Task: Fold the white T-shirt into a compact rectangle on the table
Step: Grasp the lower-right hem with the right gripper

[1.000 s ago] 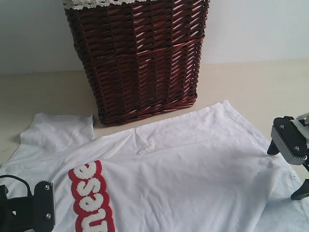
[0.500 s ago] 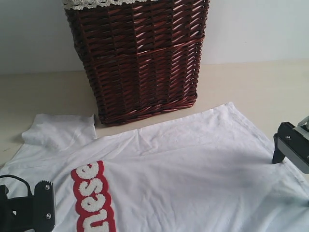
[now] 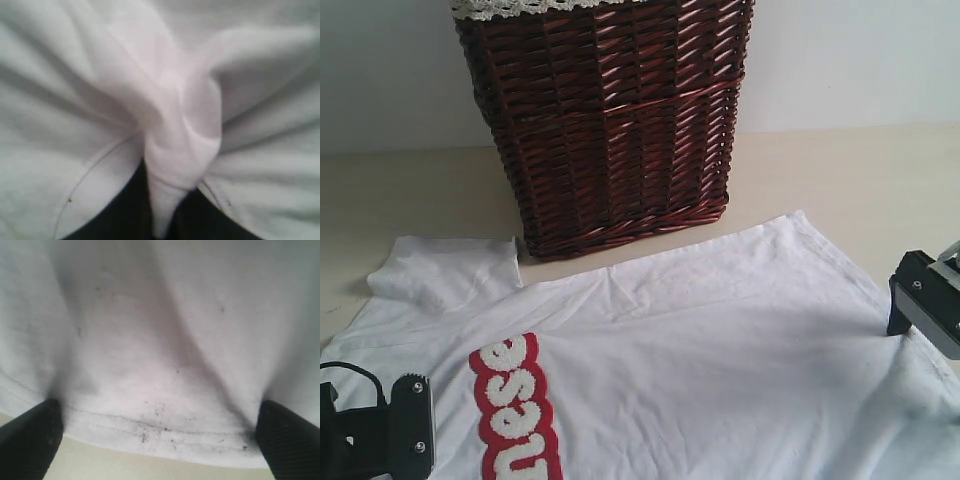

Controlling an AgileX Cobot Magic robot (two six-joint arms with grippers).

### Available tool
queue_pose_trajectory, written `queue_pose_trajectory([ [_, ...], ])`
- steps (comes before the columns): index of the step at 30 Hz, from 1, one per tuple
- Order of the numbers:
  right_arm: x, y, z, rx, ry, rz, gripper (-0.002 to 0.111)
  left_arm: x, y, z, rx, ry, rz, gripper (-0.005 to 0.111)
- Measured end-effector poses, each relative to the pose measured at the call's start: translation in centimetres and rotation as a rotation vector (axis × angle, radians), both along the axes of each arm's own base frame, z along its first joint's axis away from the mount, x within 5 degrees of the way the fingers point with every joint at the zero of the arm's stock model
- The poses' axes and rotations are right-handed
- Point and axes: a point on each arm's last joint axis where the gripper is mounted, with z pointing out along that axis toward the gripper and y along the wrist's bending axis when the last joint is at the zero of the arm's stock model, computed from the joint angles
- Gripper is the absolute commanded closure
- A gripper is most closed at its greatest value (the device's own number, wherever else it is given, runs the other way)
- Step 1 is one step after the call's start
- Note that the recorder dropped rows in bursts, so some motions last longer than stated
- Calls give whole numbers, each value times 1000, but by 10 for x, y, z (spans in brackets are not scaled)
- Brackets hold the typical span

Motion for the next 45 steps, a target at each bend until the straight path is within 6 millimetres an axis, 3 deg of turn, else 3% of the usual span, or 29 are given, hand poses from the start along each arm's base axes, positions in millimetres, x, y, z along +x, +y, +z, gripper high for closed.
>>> queue_pose_trajectory([
  [6, -13, 6, 14, 64, 22, -50, 8, 0, 0, 0, 0, 0, 0, 107],
  [11, -10, 14, 25, 147, -30, -141, 8, 1, 0, 0, 2, -6, -9, 107],
  [23, -3, 13, 4, 132, -21, -225, 8, 1, 0, 0, 1, -8, -11, 107],
  [30, -3, 12, 2, 126, -8, -221, 10, 1, 0, 0, 2, -11, -14, 107],
  [34, -2, 12, 2, 125, -8, -217, 29, 1, 0, 0, 2, -11, -14, 107],
  [37, -3, 12, 1, 121, -3, -213, 59, 1, 0, 0, 2, -11, -14, 107],
  [42, -2, 10, -2, 110, 10, -213, 96, 1, 0, 0, 2, -11, -14, 107],
  [44, -2, 10, -2, 108, 15, -235, 108, 1, 0, 0, 2, -11, -14, 107],
  [45, -2, 11, -2, 108, 20, -254, 108, 1, 0, 0, 2, -11, -14, 107],
])
